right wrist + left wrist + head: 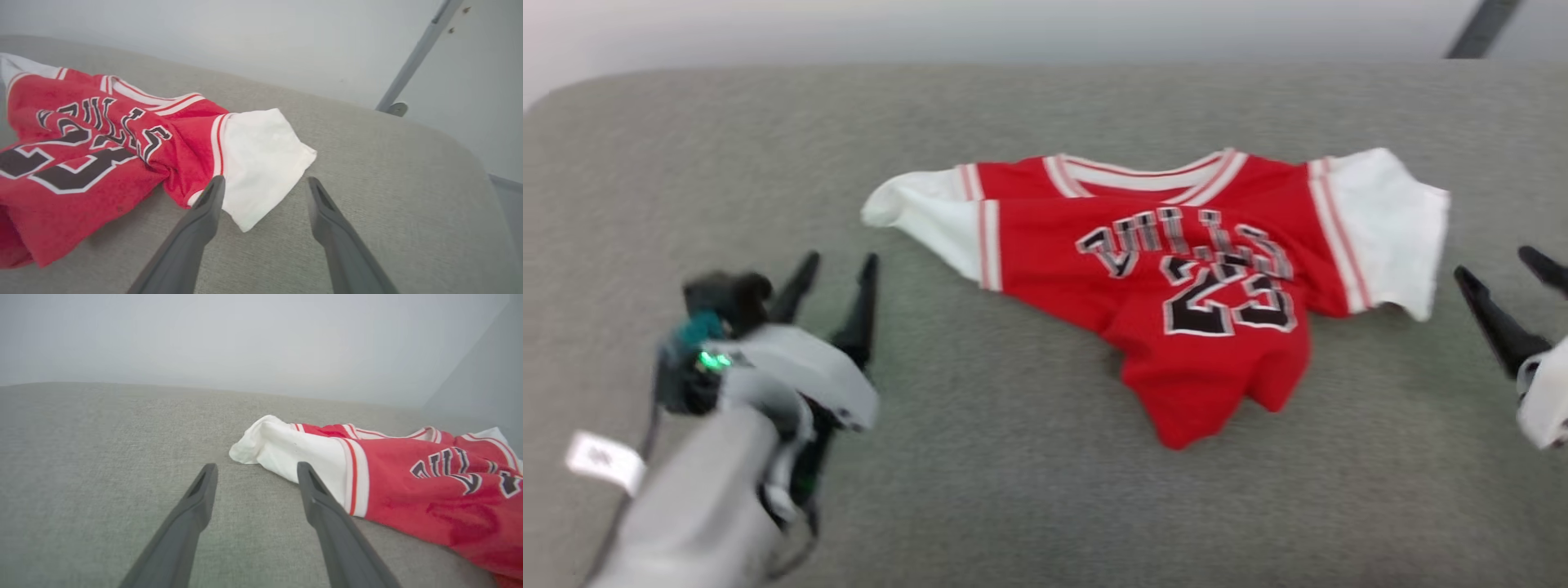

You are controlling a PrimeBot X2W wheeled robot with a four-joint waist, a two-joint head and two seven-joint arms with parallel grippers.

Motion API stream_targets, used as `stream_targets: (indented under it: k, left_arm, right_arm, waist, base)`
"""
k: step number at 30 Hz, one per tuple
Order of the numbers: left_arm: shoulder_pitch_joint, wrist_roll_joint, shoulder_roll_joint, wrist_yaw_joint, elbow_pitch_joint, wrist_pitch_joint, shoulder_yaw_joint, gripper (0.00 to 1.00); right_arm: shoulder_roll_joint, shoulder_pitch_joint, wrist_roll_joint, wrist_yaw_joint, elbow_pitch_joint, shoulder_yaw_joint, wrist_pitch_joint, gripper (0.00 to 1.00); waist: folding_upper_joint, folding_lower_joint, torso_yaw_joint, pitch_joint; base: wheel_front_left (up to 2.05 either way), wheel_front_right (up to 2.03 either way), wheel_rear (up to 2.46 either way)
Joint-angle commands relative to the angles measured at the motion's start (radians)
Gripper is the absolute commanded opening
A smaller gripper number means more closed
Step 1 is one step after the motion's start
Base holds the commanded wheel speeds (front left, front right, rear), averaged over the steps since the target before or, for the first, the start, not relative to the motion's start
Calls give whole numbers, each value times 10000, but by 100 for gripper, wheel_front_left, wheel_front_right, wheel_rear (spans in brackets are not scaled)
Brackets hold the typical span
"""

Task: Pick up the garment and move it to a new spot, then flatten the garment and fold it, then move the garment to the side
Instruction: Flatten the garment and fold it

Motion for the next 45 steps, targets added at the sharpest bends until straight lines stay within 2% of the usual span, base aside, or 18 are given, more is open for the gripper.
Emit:
stream_targets:
  k: [1, 4, 6, 9, 15, 21, 27, 28, 29, 30, 31, 36, 37, 41, 43, 45]
  left_arm:
    - [282, 102, -178, 218, -421, -187, 98, 100]
    - [940, 568, -447, 801, -1345, -391, 287, 100]
    - [1291, 1119, -635, 1127, -2075, -416, 482, 100]
    - [1834, 2054, -1042, 1343, -3072, -415, 942, 100]
    - [2487, 3430, -1919, 1030, -4069, -410, 1490, 100]
    - [2573, 4130, -2535, 451, -4175, -412, 2000, 100]
    - [2706, 4587, -2833, 36, -4247, -413, 2473, 100]
    - [2726, 4637, -2857, -8, -4252, -413, 2547, 100]
    - [2733, 4685, -2865, -96, -4267, -413, 2611, 100]
    - [2715, 4710, -2872, -175, -4294, -414, 2666, 100]
    - [2654, 4752, -2841, -280, -4296, -413, 2696, 100]
    - [1304, 5362, -2225, -943, -4310, -183, 2420, 100]
    - [1304, 5362, -2225, -943, -4310, -183, 2420, 100]
    - [-739, 5475, -1692, -1784, -3946, 1042, 1823, 100]
    - [-1873, 4834, -1657, -2020, -3510, 1949, 1278, 100]
    - [-3074, 3702, -1305, -2085, -3311, 3190, -84, 100]
  right_arm:
    - [-583, -568, 125, -16, 176, 353, 268, 100]
    - [-1399, -1508, 946, -13, 609, 1473, 1048, 100]
    - [-2159, -2178, 1534, -16, 799, 2270, 1753, 100]
    - [-3102, -3269, 2198, -16, 974, 3303, 2478, 100]
    - [-4268, -5206, 3001, -15, 1708, 4602, 3509, 100]
    - [-4714, -6493, 3470, -15, 2492, 5790, 3609, 100]
    - [-4685, -6799, 4272, -13, 2990, 7241, 3810, 100]
    - [-4625, -6740, 4469, -13, 2998, 7503, 3893, 93]
    - [-4616, -6741, 4604, -11, 2973, 7771, 3994, 47]
    - [-4581, -6768, 4666, -7, 2930, 8000, 4021, 31]
    - [-4576, -6824, 4751, -7, 2899, 8197, 3998, 0]
    - [-4697, -7508, 5051, -13, 2709, 8722, 3737, 0]
    - [-4697, -7508, 5051, -13, 2709, 8722, 3737, 0]
    - [-4656, -8192, 4970, -16, 2549, 9033, 3597, 0]
    - [-4588, -8524, 4911, -18, 2498, 9227, 3570, 0]
    - [-4464, -8884, 4894, -19, 2492, 9418, 3553, 0]
  waist:
    - [0, 0, 694, 348]
    - [0, 0, 1165, 669]
    - [0, 0, 1484, 898]
    - [0, 0, 1935, 1295]
    - [0, 0, 2723, 2081]
    - [0, 0, 3248, 2640]
    - [0, 0, 3309, 2766]
    - [0, 0, 3283, 2764]
    - [0, 0, 3243, 2761]
    - [0, 0, 3195, 2761]
    - [0, 0, 3146, 2765]
    - [0, 0, 2849, 2893]
    - [0, 0, 2849, 2893]
    - [0, 0, 2556, 3181]
    - [0, 0, 2396, 3332]
    - [0, 0, 2216, 3514]
  base:
    - [0, 0, 0]
    - [0, 0, 0]
    - [0, 0, 0]
    - [0, 0, 0]
    - [0, 0, 0]
    - [0, 0, 0]
    - [0, 0, 0]
    - [0, 0, 0]
    - [0, 0, 0]
    - [0, 0, 0]
    - [0, 0, 0]
    - [0, 0, 0]
    - [0, 0, 0]
    - [0, 0, 0]
    - [0, 0, 0]
    - [0, 0, 0]
